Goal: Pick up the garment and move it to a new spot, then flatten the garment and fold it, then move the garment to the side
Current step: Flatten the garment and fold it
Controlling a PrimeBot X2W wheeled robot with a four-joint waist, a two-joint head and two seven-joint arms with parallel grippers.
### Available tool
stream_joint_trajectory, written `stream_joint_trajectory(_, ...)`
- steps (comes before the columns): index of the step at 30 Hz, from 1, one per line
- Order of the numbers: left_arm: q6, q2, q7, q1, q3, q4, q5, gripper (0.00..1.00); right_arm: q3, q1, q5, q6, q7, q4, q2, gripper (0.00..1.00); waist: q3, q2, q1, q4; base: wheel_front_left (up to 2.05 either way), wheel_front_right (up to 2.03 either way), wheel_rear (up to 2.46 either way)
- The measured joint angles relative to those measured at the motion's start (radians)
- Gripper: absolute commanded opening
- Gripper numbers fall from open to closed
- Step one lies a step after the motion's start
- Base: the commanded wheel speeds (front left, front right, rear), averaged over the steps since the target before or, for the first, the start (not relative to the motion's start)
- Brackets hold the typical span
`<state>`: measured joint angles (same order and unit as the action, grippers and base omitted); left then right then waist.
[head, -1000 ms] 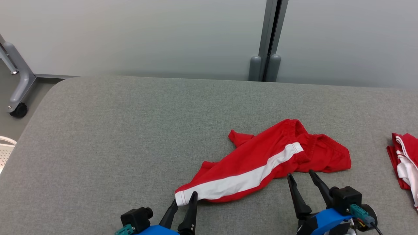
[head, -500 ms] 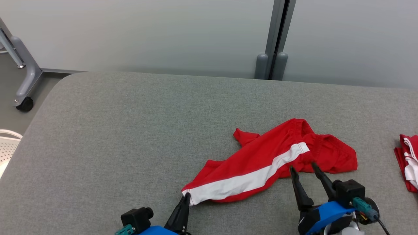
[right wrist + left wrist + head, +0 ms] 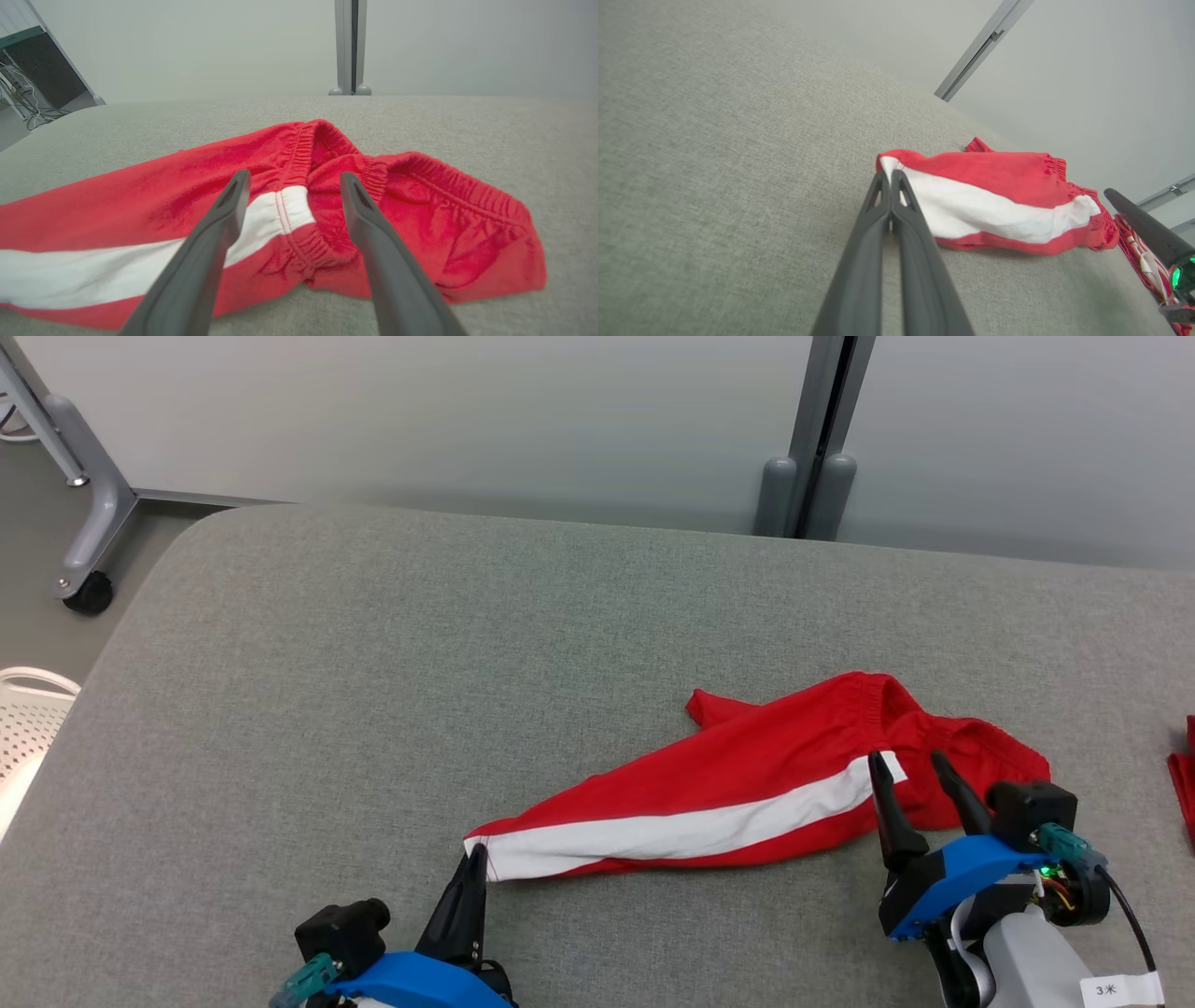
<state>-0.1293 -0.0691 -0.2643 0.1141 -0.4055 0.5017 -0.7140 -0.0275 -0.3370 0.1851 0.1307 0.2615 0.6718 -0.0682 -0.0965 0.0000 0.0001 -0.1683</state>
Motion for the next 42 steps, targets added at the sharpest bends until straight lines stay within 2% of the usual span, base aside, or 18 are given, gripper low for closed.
stream_joint_trajectory(3, 0.0, 0.01, 0.0, -0.005, 0.025, 0.002, 0.03, 0.0, -0.017, -0.029, 0.032, 0.0, 0.0, 0.068, -0.014, 1.0, -0.009, 0.0, 0.0, -0.007, 0.0, 0.0, 0.0)
stream_joint_trajectory(8, 0.0, 0.015, 0.0, -0.009, 0.063, 0.007, 0.057, 0.0, -0.127, -0.073, 0.117, 0.0, 0.0, 0.146, -0.043, 1.0, -0.018, 0.0, 0.0, -0.004, 0.0, 0.0, 0.0)
stream_joint_trajectory(11, 0.0, 0.016, 0.0, -0.01, 0.071, 0.008, 0.064, 0.0, -0.174, -0.075, 0.159, 0.0, 0.0, 0.151, -0.054, 1.0, -0.019, 0.0, 0.0, 0.002, 0.0, 0.0, 0.0)
stream_joint_trajectory(12, 0.0, 0.017, 0.0, -0.01, 0.077, 0.007, 0.066, 0.0, -0.224, -0.077, 0.191, 0.0, 0.0, 0.149, -0.068, 1.0, -0.018, 0.0, 0.0, 0.007, 0.0, 0.0, 0.0)
stream_joint_trajectory(14, 0.0, 0.017, 0.0, -0.01, 0.08, 0.007, 0.07, 0.0, -0.247, -0.078, 0.215, 0.0, 0.0, 0.149, -0.074, 1.0, -0.016, 0.0001, 0.0, 0.01, 0.0, 0.0, 0.0)
stream_joint_trajectory(16, 0.0, 0.017, 0.0, -0.012, 0.077, 0.001, 0.064, 0.0, -0.318, -0.078, 0.261, 0.0, 0.0, 0.13, -0.101, 1.0, -0.013, 0.0, -0.0001, 0.017, 0.0, 0.0, 0.0)
stream_joint_trajectory(21, 0.0, 0.018, 0.0, -0.013, 0.077, 0.002, 0.063, 0.0, -0.373, -0.077, 0.322, 0.0, 0.0, 0.105, -0.136, 1.0, -0.01, 0.0, -0.0001, 0.024, 0.0, 0.0, 0.0)
stream_joint_trajectory(22, 0.0, 0.018, 0.0, -0.014, 0.077, 0.002, 0.063, 0.0, -0.387, -0.077, 0.338, 0.0, 0.0, 0.1, -0.142, 0.92, -0.009, 0.0, -0.0001, 0.025, 0.0, 0.0, 0.0)
stream_joint_trajectory(23, 0.0, 0.018, 0.0, -0.016, 0.076, 0.002, 0.062, 0.0, -0.4, -0.077, 0.351, 0.0, 0.0, 0.097, -0.147, 0.79, -0.008, 0.0, -0.0001, 0.026, 0.0, 0.0, 0.0)
stream_joint_trajectory(24, 0.0, 0.018, 0.0, -0.017, 0.076, 0.003, 0.062, 0.0, -0.411, -0.077, 0.361, 0.0, 0.0, 0.095, -0.153, 0.72, -0.007, 0.0, -0.0002, 0.027, 0.0, 0.0, 0.0)
stream_joint_trajectory(25, 0.0, 0.018, 0.0, -0.018, 0.076, 0.003, 0.061, 0.0, -0.425, -0.077, 0.37, 0.0, 0.0, 0.095, -0.16, 0.5, -0.007, 0.0, -0.0001, 0.027, 0.0, 0.0, 0.0)
stream_joint_trajectory(26, 0.0, 0.018, 0.0, -0.02, 0.075, 0.004, 0.061, 0.0, -0.438, -0.077, 0.381, 0.0, 0.0, 0.097, -0.167, 0.42, -0.007, 0.0001, -0.0001, 0.026, 0.0, 0.0, 0.0)
stream_joint_trajectory(36, 0.0, 0.018, 0.0, -0.022, 0.07, 0.014, 0.054, 0.0, -0.511, -0.124, 0.431, 0.0, 0.0, 0.151, -0.193, 0.42, -0.012, 0.0, -0.0001, 0.011, 0.0, 0.0, 0.0)
stream_joint_trajectory(38, 0.0, 0.018, 0.0, -0.022, 0.07, 0.015, 0.051, 0.0, -0.527, -0.136, 0.436, 0.0, 0.0, 0.163, -0.194, 0.32, -0.013, 0.0, -0.0001, 0.006, 0.0, 0.0, 0.0)
stream_joint_trajectory(40, 0.0, 0.018, 0.0, -0.022, 0.07, 0.015, 0.048, 0.0, -0.538, -0.15, 0.442, 0.0, 0.0, 0.173, -0.195, 0.0, -0.014, 0.0001, -0.0001, 0.003, 0.0, 0.0, 0.0)
stream_joint_trajectory(42, 0.0, 0.018, 0.0, -0.022, 0.07, 0.015, 0.046, 0.0, -0.545, -0.158, 0.445, 0.0, 0.0, 0.182, -0.198, 0.0, -0.015, 0.0001, -0.0001, 0.001, 0.0, 0.0, 0.0)
